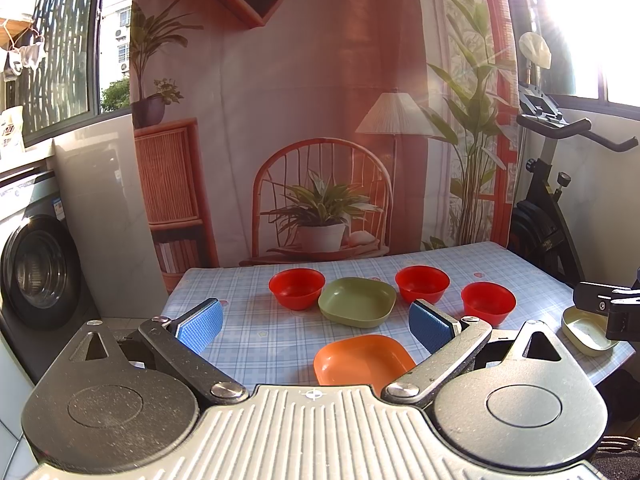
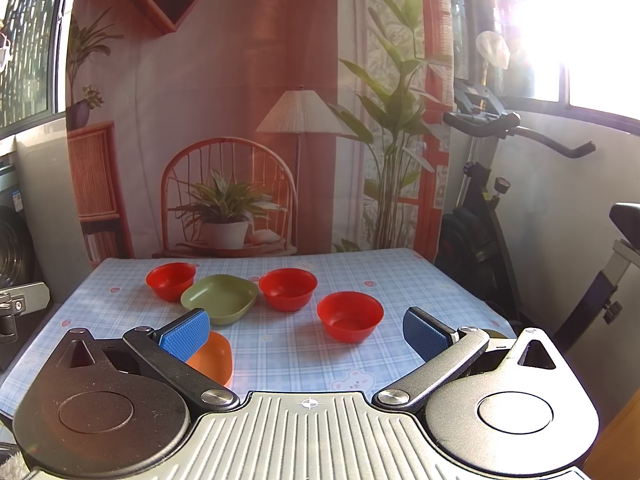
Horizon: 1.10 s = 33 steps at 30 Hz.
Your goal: Organize plates and bowls
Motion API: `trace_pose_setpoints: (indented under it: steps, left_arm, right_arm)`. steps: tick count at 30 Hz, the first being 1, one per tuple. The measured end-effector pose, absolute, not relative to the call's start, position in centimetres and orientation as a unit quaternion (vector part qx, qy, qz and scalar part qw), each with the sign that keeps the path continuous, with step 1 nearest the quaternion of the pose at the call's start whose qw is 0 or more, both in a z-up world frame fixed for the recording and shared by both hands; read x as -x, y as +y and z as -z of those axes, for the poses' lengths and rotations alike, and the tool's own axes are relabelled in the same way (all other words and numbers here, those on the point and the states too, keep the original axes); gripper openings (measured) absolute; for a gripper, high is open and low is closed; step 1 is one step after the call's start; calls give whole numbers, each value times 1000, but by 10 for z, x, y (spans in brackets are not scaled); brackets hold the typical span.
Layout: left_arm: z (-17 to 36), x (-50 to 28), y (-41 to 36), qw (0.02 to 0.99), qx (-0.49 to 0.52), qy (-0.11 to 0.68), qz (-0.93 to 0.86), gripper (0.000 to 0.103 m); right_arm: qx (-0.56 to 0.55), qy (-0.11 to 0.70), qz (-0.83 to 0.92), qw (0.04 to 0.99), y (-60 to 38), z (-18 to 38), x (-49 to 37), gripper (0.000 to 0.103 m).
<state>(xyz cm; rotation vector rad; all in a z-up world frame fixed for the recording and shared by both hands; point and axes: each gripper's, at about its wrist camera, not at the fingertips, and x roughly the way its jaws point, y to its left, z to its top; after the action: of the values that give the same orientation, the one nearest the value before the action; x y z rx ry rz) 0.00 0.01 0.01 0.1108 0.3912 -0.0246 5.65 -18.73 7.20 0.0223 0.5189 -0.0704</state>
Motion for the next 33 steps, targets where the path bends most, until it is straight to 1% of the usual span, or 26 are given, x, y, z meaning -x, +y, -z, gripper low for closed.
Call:
trace_pose_setpoints:
  steps: [33]
  left_arm:
    - [3, -1, 3, 979, -51, 199, 12, 100]
  right_arm:
    - [-12, 260, 34, 965, -185, -72, -56, 103]
